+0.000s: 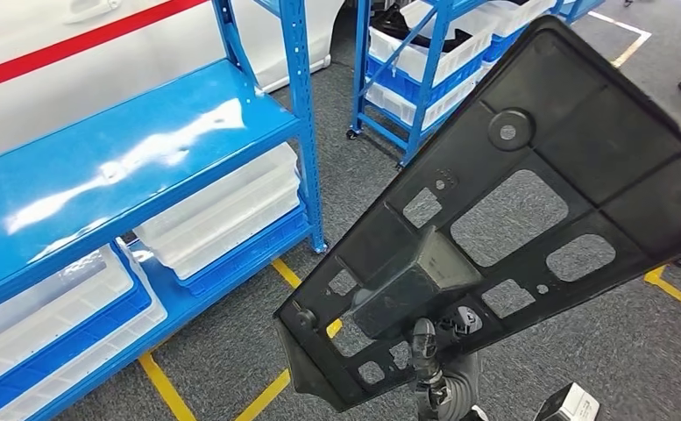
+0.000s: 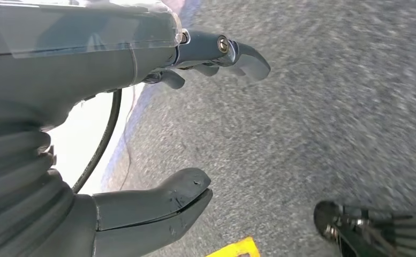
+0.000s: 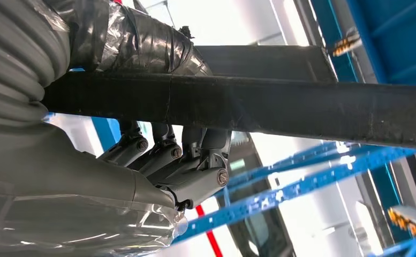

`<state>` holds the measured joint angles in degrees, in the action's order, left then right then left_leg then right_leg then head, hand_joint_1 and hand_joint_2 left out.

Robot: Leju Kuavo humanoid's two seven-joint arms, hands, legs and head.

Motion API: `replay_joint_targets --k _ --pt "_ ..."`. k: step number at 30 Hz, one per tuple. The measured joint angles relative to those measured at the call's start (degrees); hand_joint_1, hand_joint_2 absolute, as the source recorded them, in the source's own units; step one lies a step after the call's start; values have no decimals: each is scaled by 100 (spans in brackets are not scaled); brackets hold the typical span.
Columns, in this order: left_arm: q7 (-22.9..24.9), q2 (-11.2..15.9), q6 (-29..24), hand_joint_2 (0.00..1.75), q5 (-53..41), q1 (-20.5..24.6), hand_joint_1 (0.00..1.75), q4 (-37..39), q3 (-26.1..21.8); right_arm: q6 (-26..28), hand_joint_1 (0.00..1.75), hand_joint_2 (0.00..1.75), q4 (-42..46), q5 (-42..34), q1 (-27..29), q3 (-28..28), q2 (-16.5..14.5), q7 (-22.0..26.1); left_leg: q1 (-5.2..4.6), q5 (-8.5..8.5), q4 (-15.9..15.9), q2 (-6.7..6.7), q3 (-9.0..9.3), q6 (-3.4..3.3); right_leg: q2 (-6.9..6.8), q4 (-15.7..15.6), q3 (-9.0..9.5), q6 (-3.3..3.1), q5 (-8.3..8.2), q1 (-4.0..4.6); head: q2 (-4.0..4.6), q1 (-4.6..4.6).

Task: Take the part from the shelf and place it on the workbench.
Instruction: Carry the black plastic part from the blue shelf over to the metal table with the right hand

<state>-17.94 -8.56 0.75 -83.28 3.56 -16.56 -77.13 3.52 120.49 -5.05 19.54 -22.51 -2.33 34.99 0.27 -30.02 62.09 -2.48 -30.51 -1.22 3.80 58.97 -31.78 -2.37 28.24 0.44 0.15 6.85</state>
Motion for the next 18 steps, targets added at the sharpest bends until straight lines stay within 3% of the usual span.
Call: replay_joint_targets --k 2,4,6,8,10,11,12,13,15,17,18 --pt "-1 -14 -4 175 12 -3 0 -5 0 36 175 175 -21 -30 39 17 3 -40 -16 68 -375 -171 184 -36 116 9 -38 59 -37 -29 0 0" --pt "-2 -40 -14 175 15 10 0 -9 0 57 175 175 -39 -75 114 52 9 -71 -14 94 -482 -85 208 -26 210 6 -86 137 -80 -45 0 -3" --pt "-2 -71 -19 175 21 17 0 -16 0 59 175 175 -50 -112 183 89 16 -72 14 135 -592 59 228 -48 36 129 -175 198 10 -26 0 1" --pt "-2 -88 -21 175 27 -9 0 -22 -1 54 175 175 -67 -133 223 116 22 -68 27 162 -641 214 229 -72 -244 670 -439 257 337 -33 0 5" --pt "-2 -94 -22 175 29 -31 0 -23 -2 51 175 175 -88 -156 275 145 27 -68 25 157 -632 369 211 -79 -323 1376 -775 318 636 -79 0 6" --pt "-2 -98 -22 175 30 -32 0 -23 -2 51 175 175 -100 -167 307 159 30 -69 25 151 -623 443 206 -77 -336 1537 -846 343 648 -103 0 5" --pt "-2 -103 -23 175 30 -31 0 -23 -2 51 175 175 -109 -173 329 168 34 -69 28 142 -612 513 204 -68 -357 1489 -808 364 558 -124 0 6" --pt "-2 -112 -23 175 31 -28 0 -23 -2 51 175 175 -116 -175 344 174 38 -70 31 127 -597 579 209 -53 -400 1217 -654 377 383 -143 0 5" --pt "-2 -129 -23 175 31 -25 0 -25 -3 51 175 175 -120 -178 355 178 42 -69 21 80 -553 696 225 -2 -634 435 -234 364 83 -140 0 5" --pt "-2 -137 -22 175 32 -25 0 -28 -4 52 175 175 -121 -180 374 181 43 -69 -5 44 -515 788 237 57 -788 40 -47 299 1 -100 0 4" --pt "-2 -138 -22 175 36 -21 0 -32 -4 53 175 175 -122 -180 389 183 43 -69 -15 38 -509 835 241 81 -772 35 -59 262 6 -76 0 3"
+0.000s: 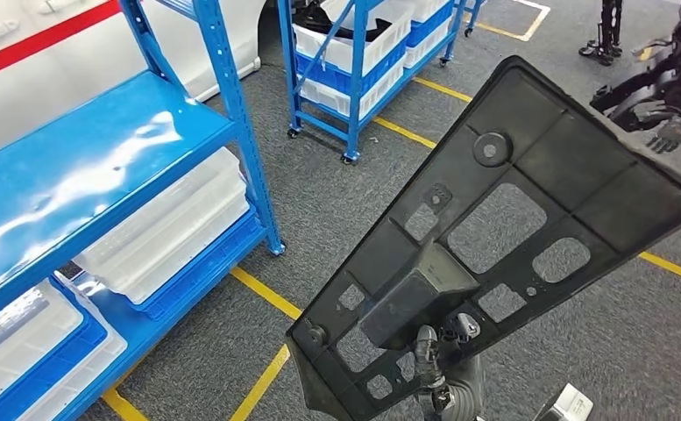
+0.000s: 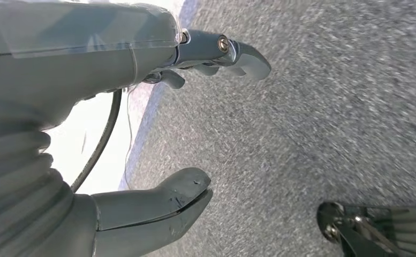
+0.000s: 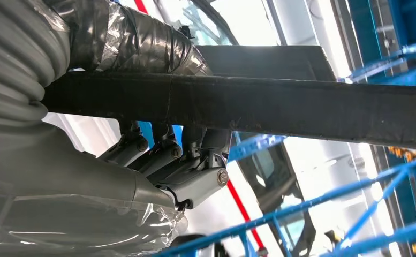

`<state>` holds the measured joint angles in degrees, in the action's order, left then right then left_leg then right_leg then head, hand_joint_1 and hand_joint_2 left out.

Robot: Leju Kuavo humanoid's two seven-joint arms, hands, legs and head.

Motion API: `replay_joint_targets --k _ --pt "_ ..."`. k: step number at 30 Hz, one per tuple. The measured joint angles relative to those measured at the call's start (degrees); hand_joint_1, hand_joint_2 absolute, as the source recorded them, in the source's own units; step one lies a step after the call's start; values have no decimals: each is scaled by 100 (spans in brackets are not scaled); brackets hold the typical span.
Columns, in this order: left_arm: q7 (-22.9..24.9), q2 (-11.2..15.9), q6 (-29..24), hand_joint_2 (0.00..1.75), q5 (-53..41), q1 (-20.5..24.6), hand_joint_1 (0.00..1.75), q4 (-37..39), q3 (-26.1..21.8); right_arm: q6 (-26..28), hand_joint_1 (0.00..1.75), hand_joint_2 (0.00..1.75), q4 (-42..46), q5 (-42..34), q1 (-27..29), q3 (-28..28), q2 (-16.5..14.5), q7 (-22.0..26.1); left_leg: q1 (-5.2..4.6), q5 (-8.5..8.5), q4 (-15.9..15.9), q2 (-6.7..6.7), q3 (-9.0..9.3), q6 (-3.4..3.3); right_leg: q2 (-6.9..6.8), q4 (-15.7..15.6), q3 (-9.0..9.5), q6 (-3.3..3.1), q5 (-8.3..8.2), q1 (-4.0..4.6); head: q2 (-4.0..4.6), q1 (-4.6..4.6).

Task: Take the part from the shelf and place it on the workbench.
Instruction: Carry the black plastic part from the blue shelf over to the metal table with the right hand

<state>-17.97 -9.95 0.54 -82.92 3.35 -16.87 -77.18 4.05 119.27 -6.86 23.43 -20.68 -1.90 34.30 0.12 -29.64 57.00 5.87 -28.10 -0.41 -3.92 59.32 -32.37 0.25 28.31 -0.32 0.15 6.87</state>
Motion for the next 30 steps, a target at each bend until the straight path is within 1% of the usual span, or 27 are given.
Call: replay_joint_targets --k 1,2,3,5,7,8,9,10,11,12,13,14,15,16,17,18,19,20,21,22,23,24,25,27,28,29,30 --pt "0 -3 2 175 4 7 0 -2 0 1 175 175 1 1 18 4 0 1 5 -6 1 52 9 24 73 -5 -17 -35 -13 2 0 -1" --pt "1 -5 4 175 8 12 0 -4 0 2 175 175 2 4 38 8 0 1 19 -39 23 42 8 52 129 -18 -27 -70 -29 0 0 0" --pt "1 -9 9 175 11 11 0 -7 0 4 175 175 3 10 53 11 -1 3 34 -121 104 -37 -22 76 192 -33 -35 -107 -46 -11 0 -1" --pt "1 -17 28 175 13 -4 0 -9 -3 7 175 175 2 31 73 17 -2 5 58 -459 614 -323 -247 104 308 -54 -53 -169 -79 -29 0 -1" --pt "1 -23 54 175 17 -23 0 -9 -11 -1 175 175 -7 47 86 24 -3 5 58 -803 1394 -497 -612 107 441 -53 -74 -196 -94 -22 0 -1" --pt "2 -24 64 175 20 -30 0 -9 -18 -9 175 175 -13 47 101 30 -3 8 57 -847 1642 -523 -734 105 515 -48 -76 -200 -98 -16 0 -1" --pt "3 -24 73 175 24 -37 0 -9 -26 -19 175 175 -18 39 119 39 -3 13 57 -764 1673 -537 -758 97 594 -40 -74 -201 -99 -13 0 -1" --pt "4 -24 78 175 26 -40 0 -9 -33 -26 175 175 -21 28 138 50 -3 20 58 -579 1477 -556 -680 85 673 -27 -69 -200 -98 -12 0 -1" --pt "4 -23 79 175 28 -43 0 -9 -40 -32 175 175 -24 17 157 60 -3 34 63 -337 1115 -622 -529 70 753 -10 -67 -196 -96 -14 0 -1" --pt "4 -23 80 175 30 -45 0 -10 -45 -36 175 175 -23 10 171 68 -3 50 70 -155 737 -764 -372 53 825 13 -74 -183 -93 -11 0 0" --pt "1 -23 80 175 30 -43 0 -10 -48 -40 175 175 -23 7 180 74 -3 66 80 -47 425 -902 -251 40 897 41 -98 -160 -92 -10 0 0" --pt "-1 -24 80 175 30 -42 0 -11 -49 -45 175 175 -23 6 188 78 -3 79 80 -7 239 -1014 -185 30 959 61 -128 -126 -100 -16 0 1" --pt "-3 -25 81 175 30 -37 0 -11 -50 -53 175 175 -23 4 198 83 -3 87 74 -27 178 -1063 -167 16 1025 69 -159 -83 -115 -22 0 1" --pt "-5 -27 83 175 30 -31 0 -11 -50 -61 175 175 -23 1 211 87 -3 91 68 -19 145 -1016 -157 -6 1097 66 -189 -39 -138 -32 0 1" --pt "-4 -30 84 175 29 -26 0 -11 -51 -68 175 175 -23 -3 227 92 -3 93 67 5 128 -940 -149 -43 1079 75 -208 -4 -144 -39 0 0" --pt "-4 -32 85 175 28 -22 0 -11 -51 -74 175 175 -23 -8 239 98 -3 93 72 30 102 -863 -138 -88 978 126 -243 22 -106 -31 0 2" --pt "-4 -35 86 175 28 -25 0 -12 -52 -79 175 175 -23 -10 244 101 -3 93 77 55 73 -781 -133 -129 821 276 -318 44 0 -22 0 2" --pt "-4 -37 86 175 28 -32 0 -14 -52 -86 175 175 -23 -14 245 104 -3 93 74 69 57 -699 -136 -160 635 533 -433 60 167 -18 0 2" --pt "-4 -36 86 175 27 -42 0 -17 -52 -100 175 175 -25 -24 243 107 -3 92 62 72 54 -619 -145 -175 513 873 -592 79 362 -19 0 3" --pt "-4 -35 86 175 26 -53 0 -21 -52 -118 175 175 -30 -36 243 108 -3 91 50 71 56 -533 -156 -182 462 1234 -756 97 534 -30 0 1" --pt "-4 -34 86 175 24 -60 0 -25 -53 -138 175 175 -37 -51 244 110 -2 88 42 70 58 -449 -163 -184 442 1498 -868 108 625 -41 0 2" --pt "-4 -34 87 175 21 -60 0 -27 -54 -156 175 175 -47 -68 244 111 -2 84 36 67 60 -363 -166 -182 426 1570 -880 113 606 -47 0 2" --pt "-4 -34 89 175 20 -54 0 -28 -54 -169 175 175 -59 -79 243 112 -1 79 32 63 60 -288 -163 -177 403 1416 -775 108 485 -48 0 2" --pt "-4 -38 92 175 19 -39 0 -28 -55 -184 175 175 -85 -96 239 112 3 74 29 46 60 -159 -138 -158 216 614 -306 58 142 -20 0 2" --pt "-4 -40 93 175 19 -35 0 -28 -55 -187 175 175 -98 -99 232 112 5 73 20 32 63 -108 -125 -138 107 264 -114 21 40 13 0 2" --pt "-4 -43 93 175 20 -33 0 -28 -55 -188 175 175 -110 -103 226 112 7 73 12 21 65 -59 -115 -116 25 38 2 -15 -6 47 0 1" --pt "-3 -46 93 175 22 -30 0 -28 -55 -189 175 175 -120 -106 222 112 9 73 7 13 63 -11 -107 -92 3 -32 20 -42 4 77 0 1"
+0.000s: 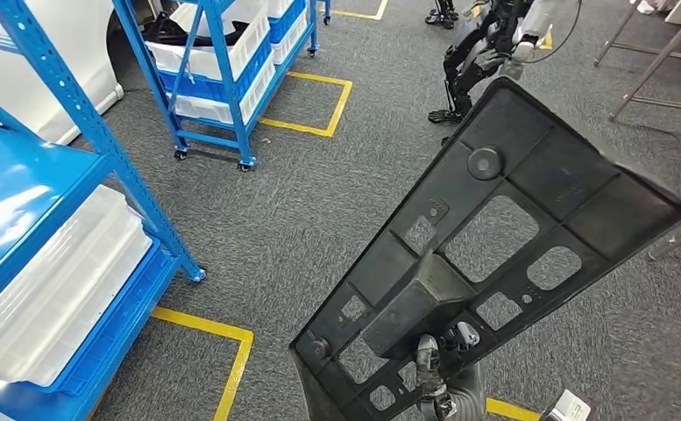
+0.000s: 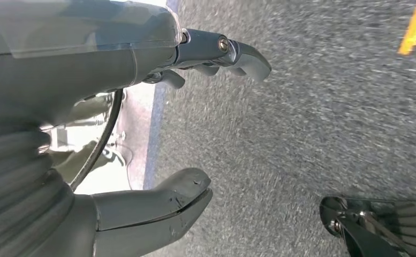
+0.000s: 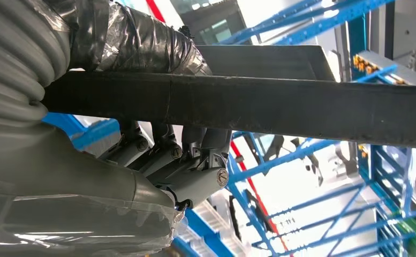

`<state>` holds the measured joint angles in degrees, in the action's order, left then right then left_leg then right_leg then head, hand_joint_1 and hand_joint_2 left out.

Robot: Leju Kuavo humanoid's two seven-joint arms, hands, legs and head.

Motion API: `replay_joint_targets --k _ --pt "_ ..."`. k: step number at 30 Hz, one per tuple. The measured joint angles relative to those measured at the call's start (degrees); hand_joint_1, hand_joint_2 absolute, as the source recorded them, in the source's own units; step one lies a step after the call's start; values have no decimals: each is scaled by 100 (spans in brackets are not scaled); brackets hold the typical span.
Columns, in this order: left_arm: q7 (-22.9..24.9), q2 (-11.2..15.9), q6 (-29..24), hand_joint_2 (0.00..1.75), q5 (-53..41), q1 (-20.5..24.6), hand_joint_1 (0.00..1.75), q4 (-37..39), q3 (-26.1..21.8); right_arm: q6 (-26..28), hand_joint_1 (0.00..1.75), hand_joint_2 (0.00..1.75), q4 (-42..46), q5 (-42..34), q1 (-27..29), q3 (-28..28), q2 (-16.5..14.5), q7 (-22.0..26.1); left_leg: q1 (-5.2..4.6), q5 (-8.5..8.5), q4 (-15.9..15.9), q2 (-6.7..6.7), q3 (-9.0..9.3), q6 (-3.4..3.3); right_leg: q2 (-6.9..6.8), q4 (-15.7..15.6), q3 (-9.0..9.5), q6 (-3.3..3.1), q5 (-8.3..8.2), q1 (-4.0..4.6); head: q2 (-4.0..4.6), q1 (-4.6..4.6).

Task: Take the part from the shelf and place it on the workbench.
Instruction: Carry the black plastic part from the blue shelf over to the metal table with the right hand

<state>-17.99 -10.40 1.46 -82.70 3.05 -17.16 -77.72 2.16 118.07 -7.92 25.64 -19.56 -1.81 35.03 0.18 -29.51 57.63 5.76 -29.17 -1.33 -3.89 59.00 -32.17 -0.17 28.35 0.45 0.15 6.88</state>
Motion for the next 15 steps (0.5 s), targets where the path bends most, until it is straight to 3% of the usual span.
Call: replay_joint_targets --k 2,4,6,8,9,10,11,13,15 --pt "3 -1 0 175 5 15 0 0 -1 1 175 175 -14 -4 5 -1 3 1 -2 -19 -6 86 20 58 120 -32 -10 -56 -29 3 0 0" --pt "5 2 0 175 9 21 0 0 -3 3 175 175 -17 -7 14 -2 4 2 10 -153 138 -87 -18 116 236 -101 11 -117 -77 -38 0 -1" --pt "9 4 0 175 13 7 0 0 -8 5 175 175 -18 -8 13 -3 5 2 25 -491 705 -398 -264 153 343 -135 17 -158 -106 -63 0 -3" --pt "13 3 0 175 15 -9 0 0 -13 6 175 175 -19 -9 10 -4 6 1 38 -777 1424 -513 -608 180 476 -124 4 -171 -111 -65 0 -4" --pt "16 2 0 175 15 -14 0 0 -15 7 175 175 -19 -10 11 -4 6 1 47 -775 1588 -524 -697 193 553 -113 3 -170 -110 -67 0 -4" --pt "18 1 0 175 15 -18 0 0 -16 7 175 175 -19 -10 12 -4 6 1 59 -648 1527 -534 -684 204 639 -93 2 -163 -105 -72 0 -4" --pt "20 1 0 175 15 -20 0 0 -16 10 175 175 -19 -7 12 -4 6 1 75 -433 1258 -567 -575 214 725 -63 1 -149 -94 -82 0 -5" --pt "20 2 3 175 15 -28 0 0 -20 39 175 175 -19 28 8 -5 6 -2 117 -87 528 -816 -269 226 881 31 -33 -94 -53 -95 0 -4" --pt "12 2 11 175 14 -26 0 0 -24 84 175 175 -18 111 6 -10 8 -11 125 -25 192 -1001 -142 189 1014 101 -101 -20 -38 -99 0 -2"
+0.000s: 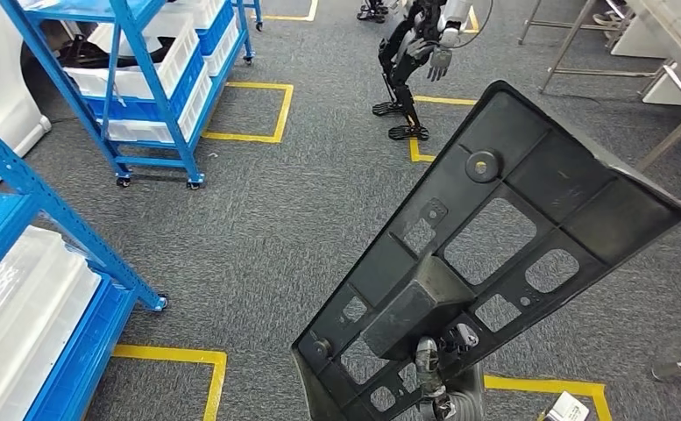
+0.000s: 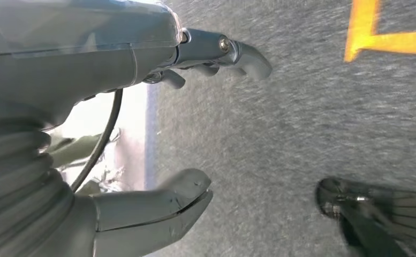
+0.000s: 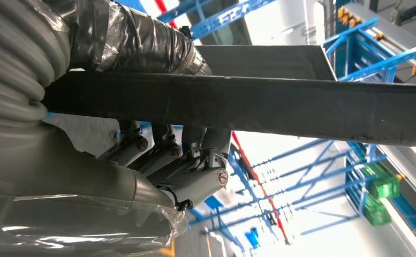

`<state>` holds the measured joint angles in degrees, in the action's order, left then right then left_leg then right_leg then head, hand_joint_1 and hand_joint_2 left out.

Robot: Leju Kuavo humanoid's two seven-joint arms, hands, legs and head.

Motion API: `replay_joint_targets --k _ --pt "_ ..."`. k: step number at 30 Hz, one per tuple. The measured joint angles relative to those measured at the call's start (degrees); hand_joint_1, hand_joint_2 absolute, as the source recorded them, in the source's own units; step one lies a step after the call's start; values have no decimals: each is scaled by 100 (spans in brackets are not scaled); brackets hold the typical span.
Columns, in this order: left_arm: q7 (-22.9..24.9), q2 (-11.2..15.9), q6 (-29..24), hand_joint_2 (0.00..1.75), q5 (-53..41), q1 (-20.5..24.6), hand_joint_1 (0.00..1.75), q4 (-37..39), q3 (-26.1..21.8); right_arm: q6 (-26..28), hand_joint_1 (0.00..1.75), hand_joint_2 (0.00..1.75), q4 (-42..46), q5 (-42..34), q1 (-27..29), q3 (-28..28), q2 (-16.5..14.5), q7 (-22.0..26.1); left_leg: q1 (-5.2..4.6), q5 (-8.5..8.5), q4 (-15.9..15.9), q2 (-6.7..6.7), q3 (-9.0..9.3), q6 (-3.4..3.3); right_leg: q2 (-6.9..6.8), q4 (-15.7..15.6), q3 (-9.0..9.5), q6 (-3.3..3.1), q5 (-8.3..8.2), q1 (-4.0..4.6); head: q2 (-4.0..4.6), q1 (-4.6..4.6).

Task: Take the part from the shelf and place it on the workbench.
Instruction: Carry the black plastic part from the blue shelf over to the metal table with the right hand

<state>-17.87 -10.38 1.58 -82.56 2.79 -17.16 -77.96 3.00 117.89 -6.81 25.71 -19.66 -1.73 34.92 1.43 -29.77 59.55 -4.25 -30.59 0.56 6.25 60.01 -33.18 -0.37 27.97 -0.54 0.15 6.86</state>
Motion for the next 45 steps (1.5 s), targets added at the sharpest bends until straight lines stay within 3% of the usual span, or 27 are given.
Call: replay_joint_targets --k 2,3,5,7,9,10,11,13,14,16,18,20,22,24,25,27,29,31,33,35,37,39,40,41,42,44,45 --pt "-6 -2 9 175 -4 20 0 0 -1 40 175 175 1 100 7 -8 7 -31 -23 3 -23 88 5 -84 134 -2 -51 75 -33 -18 0 1" --pt "-6 -5 14 175 -7 29 0 0 -1 61 175 175 1 149 15 -11 12 -50 -25 22 -45 161 16 -129 121 16 -72 101 -24 -27 0 2" --pt "-5 -9 23 175 -10 31 0 -1 -1 89 175 175 0 227 11 -27 27 -81 -19 64 -93 308 26 -205 -131 284 -203 141 152 -15 0 6" --pt "-5 -7 26 175 -15 14 0 -2 -2 101 175 175 -2 268 -8 -51 45 -84 -45 73 -106 458 21 -238 -465 933 -503 167 508 -11 0 7" --pt "-4 -4 26 175 -20 0 0 -2 -3 111 175 175 -3 284 -19 -71 61 -85 -75 64 -105 620 18 -250 -579 1455 -740 174 679 -21 0 7" --pt "-3 -3 29 175 -21 1 0 -2 -3 118 175 175 -3 286 -21 -80 70 -87 -85 56 -104 696 23 -253 -600 1446 -724 164 612 -20 0 7" --pt "-3 -3 33 175 -22 8 0 -2 -3 123 175 175 -3 289 -23 -90 79 -89 -91 47 -104 765 33 -252 -630 1217 -596 143 455 -12 0 7" --pt "-3 -8 40 175 -24 20 0 -2 -3 135 175 175 -3 295 -37 -109 95 -93 -104 22 -104 884 65 -237 -842 451 -182 68 133 46 0 6" --pt "-3 -11 41 175 -25 23 0 -2 -3 140 175 175 -3 297 -48 -116 101 -96 -111 10 -103 937 78 -220 -950 152 -31 27 48 88 0 7" --pt "-3 -16 41 175 -26 25 0 -2 -3 150 175 175 -2 298 -64 -128 109 -101 -120 -11 -107 1045 99 -176 -1033 -54 42 -26 43 157 0 6" --pt "-3 -17 42 175 -26 31 0 -2 -3 157 175 175 -1 298 -64 -138 114 -104 -113 -39 -107 1130 125 -126 -892 -91 39 -64 12 139 0 5" --pt "-4 -15 43 175 -28 32 0 -2 -3 164 175 175 1 298 -72 -150 120 -107 -100 -209 121 909 47 -74 -760 -165 70 -116 -33 92 0 4" --pt "-5 -11 44 175 -33 25 0 -2 -3 175 175 175 0 298 -95 -169 125 -108 -90 -548 745 576 -244 -48 -635 -191 79 -153 -56 74 0 3" --pt "-5 -7 44 175 -36 17 0 -2 -3 188 175 175 -1 298 -113 -188 133 -109 -86 -750 1316 486 -536 -39 -492 -166 66 -166 -54 79 0 2" --pt "-5 -1 43 175 -35 16 0 -2 -3 193 175 175 -1 298 -116 -196 138 -109 -84 -691 1362 478 -573 -34 -410 -147 63 -167 -49 78 0 2" --pt "-5 24 43 175 -34 18 0 -2 -3 198 175 175 -1 299 -122 -208 151 -109 -69 -306 882 413 -383 -28 -233 -90 57 -147 -28 63 0 2" --pt "-5 45 44 175 -34 18 0 -2 -4 198 175 175 -2 300 -134 -218 162 -110 -43 -35 269 135 -127 -33 -73 -7 15 -94 6 50 0 4" --pt "-7 50 47 175 -33 24 0 -2 -4 199 175 175 -2 301 -145 -228 172 -113 -48 -23 67 -34 -56 -74 62 46 -53 -22 10 34 0 5" --pt "-7 49 50 175 -33 41 0 -2 -3 201 175 175 -1 303 -144 -236 181 -114 -62 6 24 93 -41 -154 172 47 -96 48 -16 12 0 3" --pt "-6 51 50 175 -33 48 0 -2 -3 206 175 175 1 303 -143 -239 191 -113 -49 51 -40 247 -14 -236 -43 210 -188 101 92 26 0 5" --pt "-6 60 50 175 -32 35 0 -2 -3 211 175 175 1 304 -153 -245 203 -114 -58 70 -76 402 -9 -280 -421 765 -455 148 406 32 0 8" --pt "-5 66 50 175 -32 20 0 -2 -3 215 175 175 -2 305 -160 -250 211 -115 -77 58 -78 568 -12 -291 -566 1395 -767 180 650 8 0 9" --pt "-5 68 50 175 -32 17 0 -2 -3 216 175 175 -3 305 -158 -250 213 -115 -83 47 -78 650 -6 -291 -590 1499 -816 183 635 1 0 8" --pt "-5 69 50 175 -32 20 0 -2 -3 216 175 175 -3 305 -156 -250 215 -115 -86 34 -78 726 6 -288 -610 1390 -757 175 520 0 0 9" --pt "-5 69 50 175 -32 26 0 -2 -3 216 175 175 -3 305 -155 -251 216 -115 -88 20 -78 792 25 -283 -652 1083 -590 155 335 9 0 9" --pt "-6 65 50 175 -33 33 0 -2 -3 216 175 175 -3 305 -161 -253 218 -115 -99 -18 -78 911 74 -255 -910 321 -186 75 53 79 0 8" --pt "-7 63 50 175 -35 35 0 -2 -3 217 175 175 -3 305 -164 -256 219 -115 -105 -36 -79 965 95 -234 -1012 78 -62 33 -4 121 0 7"
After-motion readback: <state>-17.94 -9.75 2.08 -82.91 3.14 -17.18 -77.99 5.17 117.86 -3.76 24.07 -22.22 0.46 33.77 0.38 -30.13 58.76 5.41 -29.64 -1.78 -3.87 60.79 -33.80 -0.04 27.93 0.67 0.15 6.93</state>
